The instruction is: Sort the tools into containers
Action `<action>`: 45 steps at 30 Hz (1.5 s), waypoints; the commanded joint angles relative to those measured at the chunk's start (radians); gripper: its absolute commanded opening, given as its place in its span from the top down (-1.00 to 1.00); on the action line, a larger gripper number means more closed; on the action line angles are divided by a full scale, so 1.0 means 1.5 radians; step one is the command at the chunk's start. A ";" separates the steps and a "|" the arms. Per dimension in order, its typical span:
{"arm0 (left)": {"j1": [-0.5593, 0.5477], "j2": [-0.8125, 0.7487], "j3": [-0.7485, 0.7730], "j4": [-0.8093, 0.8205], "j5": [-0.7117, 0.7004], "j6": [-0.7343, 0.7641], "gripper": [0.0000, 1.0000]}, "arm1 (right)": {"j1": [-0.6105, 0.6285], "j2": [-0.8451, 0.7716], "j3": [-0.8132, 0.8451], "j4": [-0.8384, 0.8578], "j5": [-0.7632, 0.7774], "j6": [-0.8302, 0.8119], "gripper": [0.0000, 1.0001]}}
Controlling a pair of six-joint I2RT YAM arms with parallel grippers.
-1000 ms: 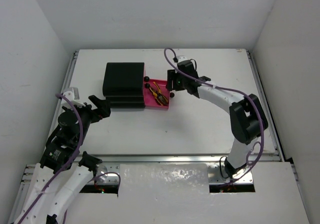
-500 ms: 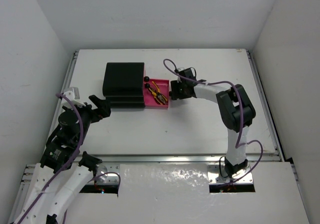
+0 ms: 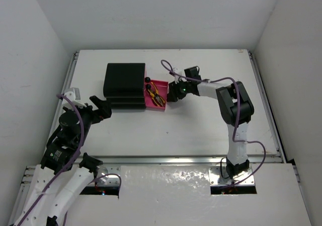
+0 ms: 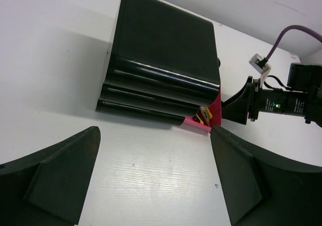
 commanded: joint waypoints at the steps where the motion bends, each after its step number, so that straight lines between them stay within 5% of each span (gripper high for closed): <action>1: -0.006 0.006 0.001 0.027 -0.001 0.003 -0.79 | 0.001 0.016 0.030 -0.001 -0.108 -0.093 0.04; 4: -0.006 0.013 0.002 0.027 0.000 0.005 -0.79 | 0.002 0.016 0.015 0.048 -0.114 -0.096 0.38; 11: -0.006 0.022 0.003 0.026 -0.003 0.003 -0.79 | 0.002 -0.011 -0.030 0.147 -0.147 -0.071 0.73; 45: -0.006 0.020 0.002 0.029 0.006 0.007 -0.79 | 0.078 0.086 0.066 0.269 -0.148 0.124 0.51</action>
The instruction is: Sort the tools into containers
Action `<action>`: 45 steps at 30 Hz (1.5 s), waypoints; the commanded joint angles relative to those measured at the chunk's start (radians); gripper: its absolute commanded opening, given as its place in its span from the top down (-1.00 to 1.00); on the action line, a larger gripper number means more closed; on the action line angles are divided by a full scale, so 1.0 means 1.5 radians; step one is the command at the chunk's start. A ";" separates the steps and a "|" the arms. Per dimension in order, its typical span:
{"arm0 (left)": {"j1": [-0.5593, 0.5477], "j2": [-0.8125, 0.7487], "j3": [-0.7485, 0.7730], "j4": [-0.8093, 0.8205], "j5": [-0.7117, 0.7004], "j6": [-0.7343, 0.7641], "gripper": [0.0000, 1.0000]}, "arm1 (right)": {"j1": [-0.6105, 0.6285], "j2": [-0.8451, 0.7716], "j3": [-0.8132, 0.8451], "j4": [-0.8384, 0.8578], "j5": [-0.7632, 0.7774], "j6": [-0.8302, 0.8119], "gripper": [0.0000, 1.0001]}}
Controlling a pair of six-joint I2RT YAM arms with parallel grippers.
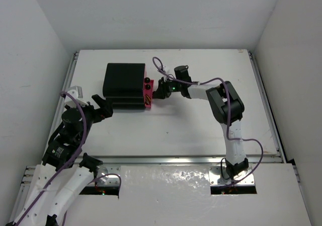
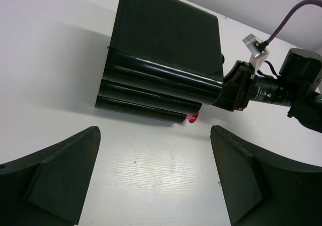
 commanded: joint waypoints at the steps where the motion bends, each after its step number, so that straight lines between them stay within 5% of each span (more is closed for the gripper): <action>1: -0.006 -0.003 0.002 0.030 0.004 0.007 -0.79 | 0.022 0.023 0.017 0.089 0.008 0.045 0.52; 20: -0.006 -0.015 0.000 0.032 0.007 0.008 -0.79 | 0.046 0.085 0.001 0.273 0.055 0.252 0.54; 30: -0.006 -0.019 0.000 0.033 0.006 0.008 -0.79 | 0.050 0.052 -0.030 0.273 0.087 0.232 0.54; 34: -0.006 -0.018 0.000 0.033 0.006 0.008 -0.79 | 0.040 -0.060 -0.160 0.252 0.154 0.199 0.39; 36: -0.006 -0.014 0.000 0.032 0.005 0.008 -0.79 | 0.031 -0.161 -0.244 0.224 0.226 0.192 0.08; 45: 0.069 -0.040 0.012 0.017 -0.014 0.005 -0.83 | 0.061 -0.668 -0.403 -0.305 0.571 0.109 -0.65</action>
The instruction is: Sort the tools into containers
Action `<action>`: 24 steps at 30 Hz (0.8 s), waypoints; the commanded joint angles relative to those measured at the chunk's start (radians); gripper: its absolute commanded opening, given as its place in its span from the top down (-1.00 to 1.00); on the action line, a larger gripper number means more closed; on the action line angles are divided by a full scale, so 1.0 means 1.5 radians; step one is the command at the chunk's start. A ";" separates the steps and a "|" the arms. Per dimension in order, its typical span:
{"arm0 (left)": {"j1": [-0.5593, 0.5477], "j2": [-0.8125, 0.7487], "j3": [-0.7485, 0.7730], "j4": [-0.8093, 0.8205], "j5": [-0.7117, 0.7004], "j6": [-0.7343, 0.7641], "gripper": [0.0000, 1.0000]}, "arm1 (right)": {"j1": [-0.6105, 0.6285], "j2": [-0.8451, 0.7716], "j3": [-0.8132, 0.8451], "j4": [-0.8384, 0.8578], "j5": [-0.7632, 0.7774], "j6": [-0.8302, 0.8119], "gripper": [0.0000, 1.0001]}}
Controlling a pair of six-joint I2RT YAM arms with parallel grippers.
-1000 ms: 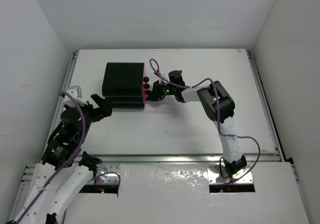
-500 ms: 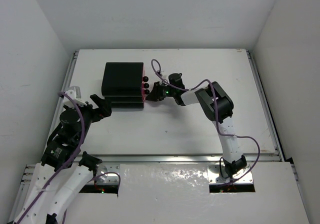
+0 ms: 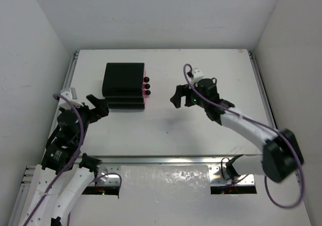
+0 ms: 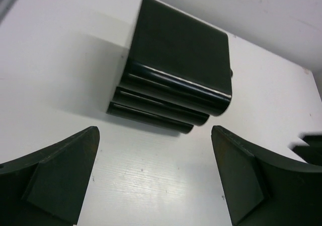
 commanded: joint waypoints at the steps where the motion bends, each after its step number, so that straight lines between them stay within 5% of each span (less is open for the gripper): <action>1: 0.038 -0.035 0.010 0.020 -0.011 0.004 -0.84 | 0.027 -0.189 -0.050 -0.256 0.193 -0.043 -0.97; 5: 0.054 -0.043 0.012 0.016 -0.018 0.001 -0.85 | 0.032 -0.437 -0.038 -0.477 0.257 -0.019 -0.98; 9: 0.055 -0.052 0.013 0.013 -0.028 -0.003 -0.86 | 0.033 -0.576 -0.021 -0.603 0.293 -0.002 -0.98; 15: 0.056 -0.076 0.010 0.014 -0.032 -0.003 -0.87 | 0.032 -0.633 0.059 -0.759 0.364 -0.014 -0.98; 24: 0.056 -0.078 0.008 0.016 -0.029 -0.002 -0.87 | 0.032 -0.676 0.054 -0.777 0.401 -0.025 -0.98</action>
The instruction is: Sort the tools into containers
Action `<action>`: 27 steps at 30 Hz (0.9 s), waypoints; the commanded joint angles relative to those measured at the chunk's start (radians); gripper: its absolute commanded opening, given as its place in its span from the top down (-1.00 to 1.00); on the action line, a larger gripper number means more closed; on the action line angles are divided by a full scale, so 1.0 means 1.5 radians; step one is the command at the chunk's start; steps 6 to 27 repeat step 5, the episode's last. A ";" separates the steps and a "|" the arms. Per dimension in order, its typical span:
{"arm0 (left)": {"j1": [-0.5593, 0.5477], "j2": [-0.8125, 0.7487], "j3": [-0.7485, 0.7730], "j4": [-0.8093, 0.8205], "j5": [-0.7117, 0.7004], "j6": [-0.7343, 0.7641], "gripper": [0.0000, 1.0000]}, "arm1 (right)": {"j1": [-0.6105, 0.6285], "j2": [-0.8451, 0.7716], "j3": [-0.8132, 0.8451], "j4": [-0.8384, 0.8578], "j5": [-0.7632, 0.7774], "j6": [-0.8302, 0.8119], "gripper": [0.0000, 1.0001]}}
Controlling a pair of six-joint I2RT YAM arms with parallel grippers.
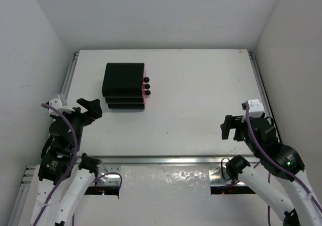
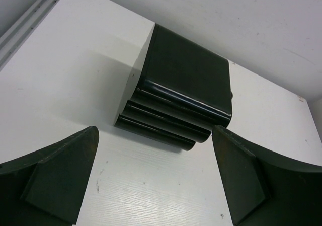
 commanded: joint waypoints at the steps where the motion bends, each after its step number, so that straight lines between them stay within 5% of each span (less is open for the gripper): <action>1: 0.008 -0.003 0.008 0.021 -0.001 -0.001 -0.87 | 0.002 -0.010 0.013 -0.005 0.027 -0.008 -0.98; 27: 0.009 -0.003 0.007 0.023 0.002 0.001 -0.87 | 0.002 -0.004 0.011 -0.001 0.037 -0.004 -0.98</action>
